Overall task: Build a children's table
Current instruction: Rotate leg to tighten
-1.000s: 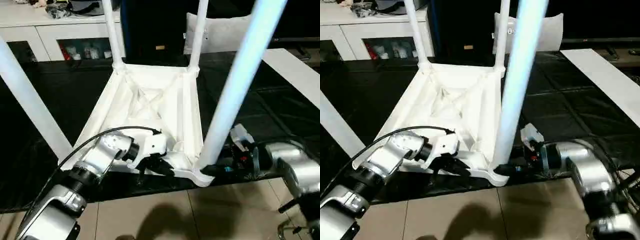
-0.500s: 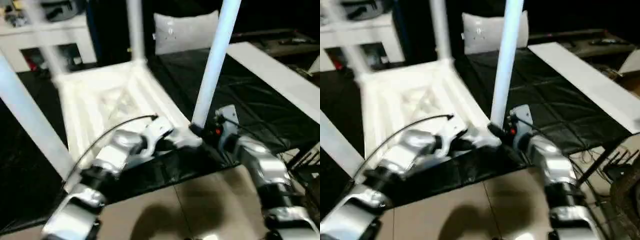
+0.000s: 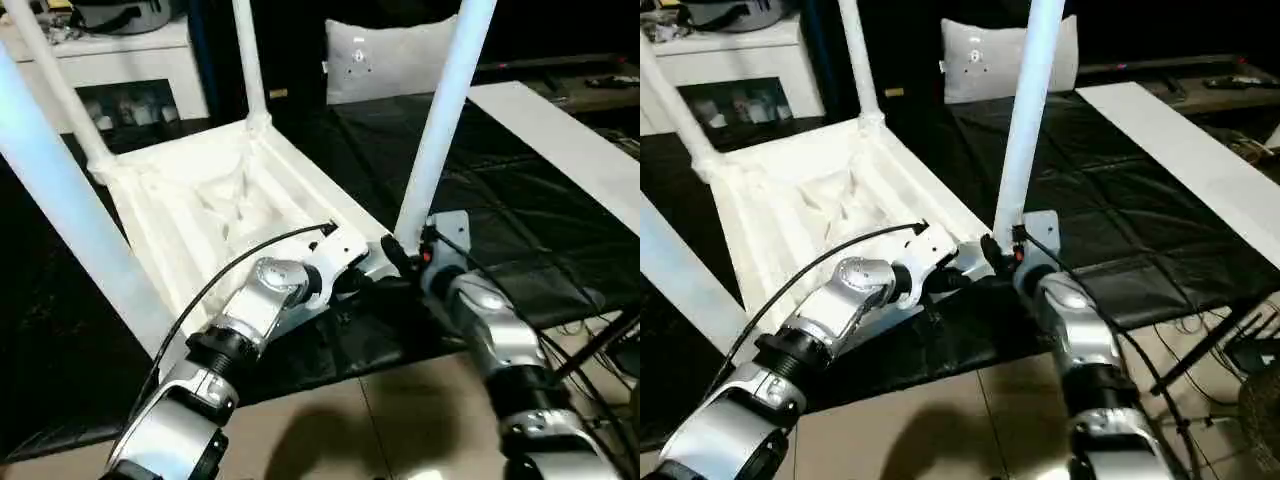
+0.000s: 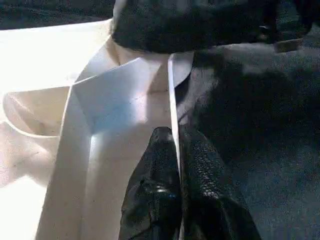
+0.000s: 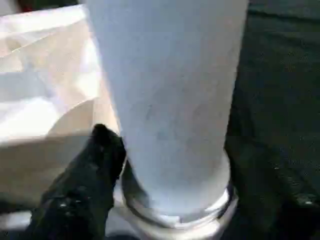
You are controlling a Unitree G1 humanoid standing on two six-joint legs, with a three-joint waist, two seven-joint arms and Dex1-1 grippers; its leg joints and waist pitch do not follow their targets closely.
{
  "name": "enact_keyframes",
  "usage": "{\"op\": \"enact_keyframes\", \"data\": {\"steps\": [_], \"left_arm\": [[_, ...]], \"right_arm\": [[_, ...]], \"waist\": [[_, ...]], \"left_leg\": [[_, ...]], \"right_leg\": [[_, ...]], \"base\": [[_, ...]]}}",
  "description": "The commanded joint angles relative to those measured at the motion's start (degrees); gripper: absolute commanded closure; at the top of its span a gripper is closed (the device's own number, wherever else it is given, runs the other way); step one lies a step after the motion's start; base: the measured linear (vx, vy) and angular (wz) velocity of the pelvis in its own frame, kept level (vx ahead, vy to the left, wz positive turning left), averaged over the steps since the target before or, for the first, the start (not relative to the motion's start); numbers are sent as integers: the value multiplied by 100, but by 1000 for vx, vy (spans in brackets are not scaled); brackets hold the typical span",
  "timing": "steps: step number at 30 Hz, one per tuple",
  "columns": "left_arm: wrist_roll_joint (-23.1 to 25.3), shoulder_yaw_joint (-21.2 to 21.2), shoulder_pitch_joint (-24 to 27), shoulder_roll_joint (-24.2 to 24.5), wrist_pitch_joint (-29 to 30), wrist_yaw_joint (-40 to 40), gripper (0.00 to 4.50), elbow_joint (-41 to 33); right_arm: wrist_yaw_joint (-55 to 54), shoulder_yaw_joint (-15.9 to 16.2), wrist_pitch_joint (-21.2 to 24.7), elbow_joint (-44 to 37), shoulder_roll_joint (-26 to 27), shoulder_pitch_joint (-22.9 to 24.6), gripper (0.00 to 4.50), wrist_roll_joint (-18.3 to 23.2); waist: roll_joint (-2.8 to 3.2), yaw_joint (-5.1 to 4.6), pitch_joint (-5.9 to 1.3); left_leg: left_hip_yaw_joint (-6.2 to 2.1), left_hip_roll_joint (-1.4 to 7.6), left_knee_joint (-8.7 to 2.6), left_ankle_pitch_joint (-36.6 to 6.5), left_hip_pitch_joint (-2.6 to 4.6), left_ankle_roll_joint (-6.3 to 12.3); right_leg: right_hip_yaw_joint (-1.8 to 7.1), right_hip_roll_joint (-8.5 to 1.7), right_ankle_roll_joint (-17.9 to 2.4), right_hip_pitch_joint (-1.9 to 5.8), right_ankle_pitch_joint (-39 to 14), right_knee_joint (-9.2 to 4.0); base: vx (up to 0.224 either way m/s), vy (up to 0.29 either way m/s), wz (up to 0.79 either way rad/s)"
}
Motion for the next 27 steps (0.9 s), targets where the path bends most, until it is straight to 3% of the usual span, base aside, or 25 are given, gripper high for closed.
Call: {"op": "enact_keyframes", "data": {"steps": [1,4,8,12,16,19,27], "left_arm": [[-8,26,-61,145,-401,-210,450,-61],[9,-64,-16,350,-643,-580,450,-69],[-82,-217,64,682,-940,-1320,450,-144],[-214,-345,140,934,-1259,-2007,450,-295],[-272,-549,199,1267,-1477,-2833,450,-471],[-227,-636,168,1400,-1630,-3128,450,-439],[-278,-692,134,1500,-1702,-3472,450,-483]], "right_arm": [[570,55,78,-260,-216,90,67,127],[1163,51,113,-455,-576,184,41,256],[2311,191,337,-868,-1222,307,5,540],[3046,407,118,-941,-1678,305,5,451],[4124,587,157,-1021,-1996,284,5,700],[4719,771,274,-1153,-2096,307,42,872],[5253,1157,436,-1161,-2059,253,113,866]], "waist": [[-60,44,-422],[-36,65,-405],[-55,83,-413],[-53,168,-421],[-62,264,-437],[-54,349,-423],[-71,408,-405]], "left_leg": [[26,116,-337,-774,-19,588],[18,118,-349,-929,-2,501],[17,119,-340,-923,-6,533],[22,148,-336,-855,-8,544],[22,204,-330,-742,3,599],[33,203,-338,-868,30,567],[33,174,-349,-993,35,366]], "right_leg": [[366,-316,-471,432,-1908,-376],[356,-317,-349,416,-2191,-418],[354,-300,-289,427,-2222,-417],[373,-317,-388,410,-2118,-378],[400,-319,-591,386,-1796,-302],[409,-330,-607,379,-1948,-313],[392,-332,-370,372,-2468,-382]], "base": [[0,0,0],[0,0,0],[0,0,0],[0,0,0],[0,0,0],[0,0,0],[0,0,0]]}}
